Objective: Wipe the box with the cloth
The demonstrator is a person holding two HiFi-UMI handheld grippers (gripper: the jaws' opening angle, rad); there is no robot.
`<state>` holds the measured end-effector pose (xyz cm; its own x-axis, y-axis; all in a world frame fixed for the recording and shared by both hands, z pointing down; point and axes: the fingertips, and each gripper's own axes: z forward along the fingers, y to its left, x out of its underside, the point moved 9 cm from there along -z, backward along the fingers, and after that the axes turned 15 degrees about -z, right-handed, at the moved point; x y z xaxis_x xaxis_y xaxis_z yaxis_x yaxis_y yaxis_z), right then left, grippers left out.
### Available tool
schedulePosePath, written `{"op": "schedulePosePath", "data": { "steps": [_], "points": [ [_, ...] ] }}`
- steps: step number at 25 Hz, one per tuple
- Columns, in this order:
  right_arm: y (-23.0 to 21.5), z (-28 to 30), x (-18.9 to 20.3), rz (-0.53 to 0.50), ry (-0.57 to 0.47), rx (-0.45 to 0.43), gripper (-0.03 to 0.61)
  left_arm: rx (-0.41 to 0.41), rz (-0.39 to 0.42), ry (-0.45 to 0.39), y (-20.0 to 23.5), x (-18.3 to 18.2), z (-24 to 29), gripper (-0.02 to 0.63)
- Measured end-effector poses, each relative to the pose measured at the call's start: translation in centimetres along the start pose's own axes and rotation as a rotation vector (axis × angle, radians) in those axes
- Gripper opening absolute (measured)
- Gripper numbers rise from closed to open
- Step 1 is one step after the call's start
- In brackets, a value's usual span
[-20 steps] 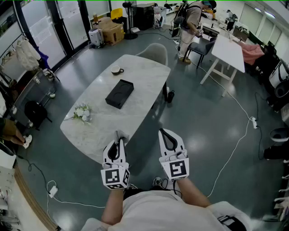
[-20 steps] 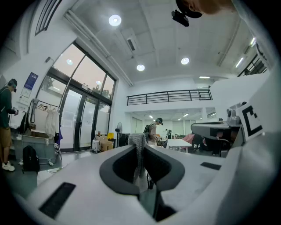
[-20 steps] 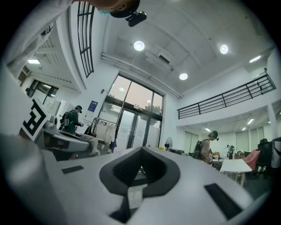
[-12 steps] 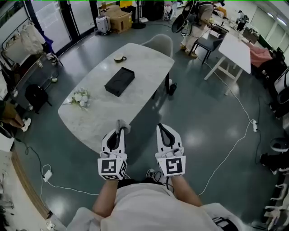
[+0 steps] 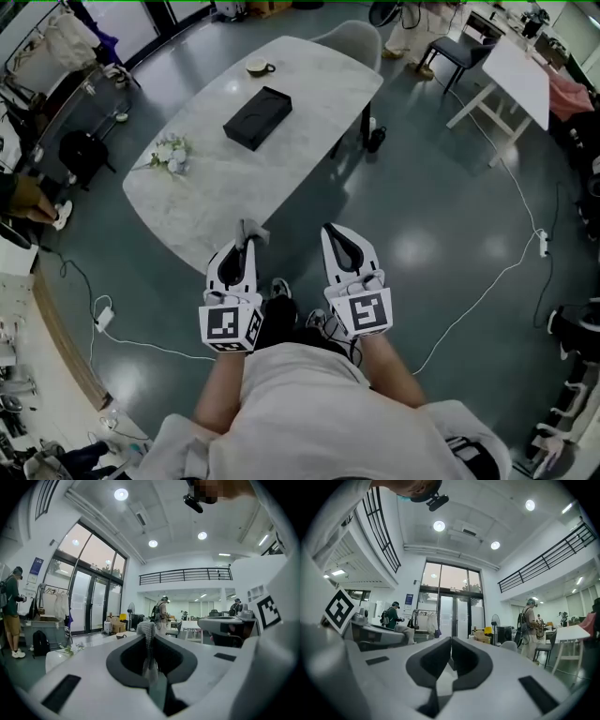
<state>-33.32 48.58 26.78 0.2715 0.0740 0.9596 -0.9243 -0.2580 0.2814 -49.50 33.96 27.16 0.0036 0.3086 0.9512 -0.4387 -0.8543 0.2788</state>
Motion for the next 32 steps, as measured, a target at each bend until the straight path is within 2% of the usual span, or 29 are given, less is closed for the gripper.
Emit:
{"op": "schedulePosePath", "data": {
  "steps": [3,12,22,32],
  "points": [
    [0.3,1.3,1.1,0.029,0.014,-0.016,0.026,-0.016,-0.006,0.022,1.2,0.5,1.1,0.049],
    [-2.5,9.0,2.9,-0.002,0.062,-0.038,0.027,0.004,-0.037,0.041,5.5,0.1,9.4,0.049],
    [-3.9,22.3,3.1,0.020,0.087,-0.095,0.028,0.002,-0.040,0.062,14.4,-3.4,18.6,0.049],
    [-2.6,31.0,7.2,0.081,0.201,-0.174,0.028,-0.033,-0.088,0.137,21.4,-2.1,24.0,0.049]
  ]
}}
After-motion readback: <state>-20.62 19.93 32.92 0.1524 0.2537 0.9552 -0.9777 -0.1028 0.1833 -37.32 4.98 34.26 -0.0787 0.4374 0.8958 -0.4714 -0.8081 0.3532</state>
